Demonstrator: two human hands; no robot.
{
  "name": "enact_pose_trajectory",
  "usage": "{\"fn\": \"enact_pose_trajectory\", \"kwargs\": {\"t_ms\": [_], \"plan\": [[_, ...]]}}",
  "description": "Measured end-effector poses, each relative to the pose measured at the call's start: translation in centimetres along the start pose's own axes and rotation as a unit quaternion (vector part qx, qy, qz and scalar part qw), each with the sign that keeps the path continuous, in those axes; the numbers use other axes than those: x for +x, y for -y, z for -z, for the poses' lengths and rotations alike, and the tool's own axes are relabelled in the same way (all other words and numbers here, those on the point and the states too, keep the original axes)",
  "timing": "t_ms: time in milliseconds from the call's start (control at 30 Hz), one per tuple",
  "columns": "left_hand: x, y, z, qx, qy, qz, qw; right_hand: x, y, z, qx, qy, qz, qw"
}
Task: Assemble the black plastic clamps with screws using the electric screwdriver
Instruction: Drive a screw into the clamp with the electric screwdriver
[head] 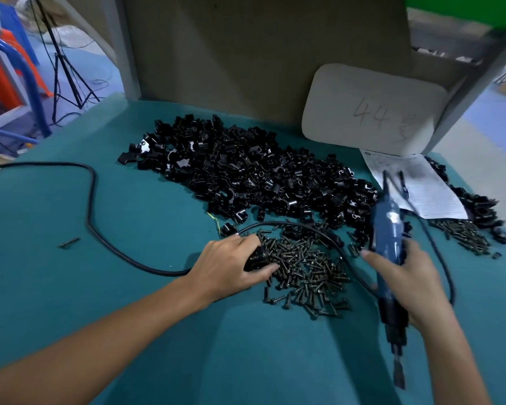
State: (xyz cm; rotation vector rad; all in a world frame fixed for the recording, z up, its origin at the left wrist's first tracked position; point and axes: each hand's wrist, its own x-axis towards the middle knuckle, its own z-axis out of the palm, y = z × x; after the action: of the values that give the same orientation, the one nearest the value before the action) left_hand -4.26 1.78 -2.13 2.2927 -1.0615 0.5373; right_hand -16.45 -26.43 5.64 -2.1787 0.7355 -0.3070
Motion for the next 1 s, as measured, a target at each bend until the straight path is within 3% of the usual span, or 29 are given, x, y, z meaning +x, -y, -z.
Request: {"fn": "enact_pose_trajectory", "kwargs": {"t_ms": [233,300,367,433,500,767,867,1000], "plan": [[-0.1,0.2,-0.2,0.019,-0.018,-0.029,0.999,-0.4,-1.2,-2.0,-0.302,0.028,-0.016,0.953],[0.0,0.4,-0.3,0.039,-0.026,-0.043,0.998,-1.8,0.3,-3.3,-0.266,0.011,0.074,0.961],[0.1,0.5,-0.3,0.045,-0.022,-0.053,0.997,-3.6,2.6,-5.1,-0.151,0.071,0.178,0.97],[0.0,0.7,-0.2,0.045,-0.02,-0.056,0.997,-5.3,4.4,-7.9,-0.083,0.165,0.215,0.959],[-0.2,0.7,-0.2,0.047,-0.011,-0.042,0.998,-6.0,5.4,-10.5,-0.07,0.199,0.226,0.951],[-0.1,0.6,0.1,0.014,-0.014,-0.029,0.999,-6.4,5.2,-11.3,-0.004,0.112,0.219,0.969],[0.0,0.5,0.1,0.033,0.016,-0.01,0.999,-5.7,3.4,-7.8,0.01,0.041,0.208,0.977],[0.2,0.8,-0.1,0.036,0.025,0.006,0.999,-4.7,-1.8,0.0,0.028,-0.073,0.124,0.989]]}}
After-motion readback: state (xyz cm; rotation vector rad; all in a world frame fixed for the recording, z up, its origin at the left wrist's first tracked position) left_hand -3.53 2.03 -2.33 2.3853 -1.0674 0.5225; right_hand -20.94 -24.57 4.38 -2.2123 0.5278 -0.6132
